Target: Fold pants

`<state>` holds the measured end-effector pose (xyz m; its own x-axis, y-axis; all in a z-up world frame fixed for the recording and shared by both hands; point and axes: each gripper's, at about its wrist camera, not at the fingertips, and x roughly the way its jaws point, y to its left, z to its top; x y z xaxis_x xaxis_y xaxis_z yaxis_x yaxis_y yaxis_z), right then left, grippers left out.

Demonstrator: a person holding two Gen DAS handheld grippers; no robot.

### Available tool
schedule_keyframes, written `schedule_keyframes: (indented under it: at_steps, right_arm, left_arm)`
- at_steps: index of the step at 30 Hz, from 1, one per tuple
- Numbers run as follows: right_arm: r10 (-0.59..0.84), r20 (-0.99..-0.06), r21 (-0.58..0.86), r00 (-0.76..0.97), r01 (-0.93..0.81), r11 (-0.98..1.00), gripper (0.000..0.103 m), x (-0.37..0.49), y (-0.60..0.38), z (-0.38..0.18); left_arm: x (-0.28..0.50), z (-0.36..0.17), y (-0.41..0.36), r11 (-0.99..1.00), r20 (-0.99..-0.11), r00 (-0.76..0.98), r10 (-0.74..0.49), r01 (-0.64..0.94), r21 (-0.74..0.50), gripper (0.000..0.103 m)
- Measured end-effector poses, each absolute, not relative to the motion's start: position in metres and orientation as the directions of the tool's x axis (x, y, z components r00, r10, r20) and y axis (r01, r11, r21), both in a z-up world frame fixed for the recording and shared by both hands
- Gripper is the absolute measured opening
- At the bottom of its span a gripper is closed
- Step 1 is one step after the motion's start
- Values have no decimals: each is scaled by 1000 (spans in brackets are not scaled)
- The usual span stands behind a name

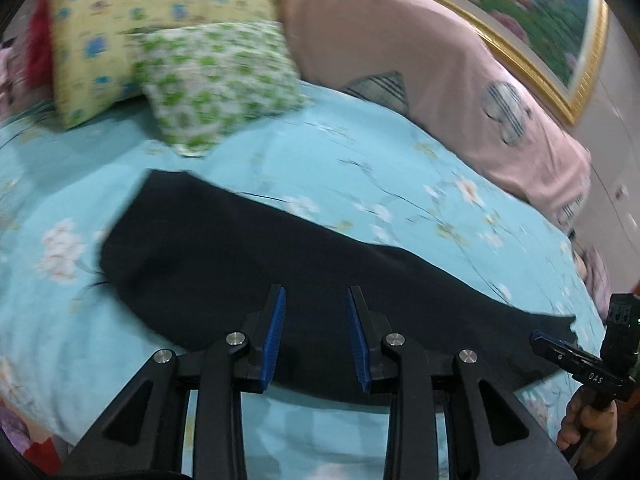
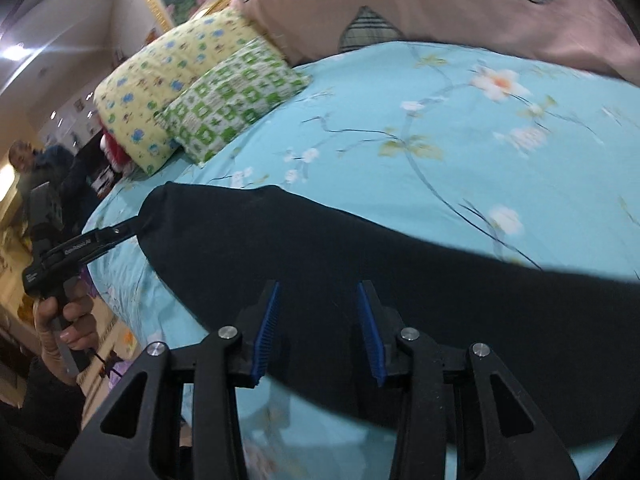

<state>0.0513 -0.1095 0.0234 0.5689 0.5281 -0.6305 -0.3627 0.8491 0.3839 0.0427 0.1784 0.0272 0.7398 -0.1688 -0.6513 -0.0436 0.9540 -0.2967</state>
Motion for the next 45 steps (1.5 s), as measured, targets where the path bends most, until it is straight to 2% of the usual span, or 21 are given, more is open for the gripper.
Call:
schedule_keyframes:
  at_steps: [11, 15, 17, 20, 28, 35, 38, 45]
  right_arm:
    - [450, -602, 415, 659, -223, 882, 41, -4, -181, 25]
    - [419, -603, 423, 679, -174, 889, 41, -21, -200, 22]
    - [400, -605, 428, 689, -143, 892, 41, -29, -210, 20]
    - [361, -615, 434, 701, -82, 897, 45, -40, -227, 16]
    - [273, -604, 506, 749, 96, 857, 45, -60, -284, 6]
    - [273, -592, 587, 758, 173, 791, 46, -59, -309, -4]
    - [283, -600, 609, 749, 197, 768, 53, -57, -314, -10]
    - [297, -583, 645, 756, 208, 735, 54, -51, -319, -13]
  left_arm:
    - [69, 22, 64, 945, -686, 650, -326, 195, -264, 37]
    - [78, 22, 32, 931, -693, 623, -362, 271, -243, 45]
    - [82, 22, 14, 920, -701, 601, -384, 314, -234, 45]
    - [91, 23, -11, 901, -708, 574, -412, 372, -223, 46]
    - [112, 25, -81, 826, -739, 477, -476, 530, -191, 50]
    - [122, 26, -130, 761, -764, 406, -502, 627, -167, 54]
    - [129, 25, -142, 739, -774, 374, -511, 652, -172, 57]
    - [148, 21, -168, 685, -800, 285, -527, 700, -201, 61]
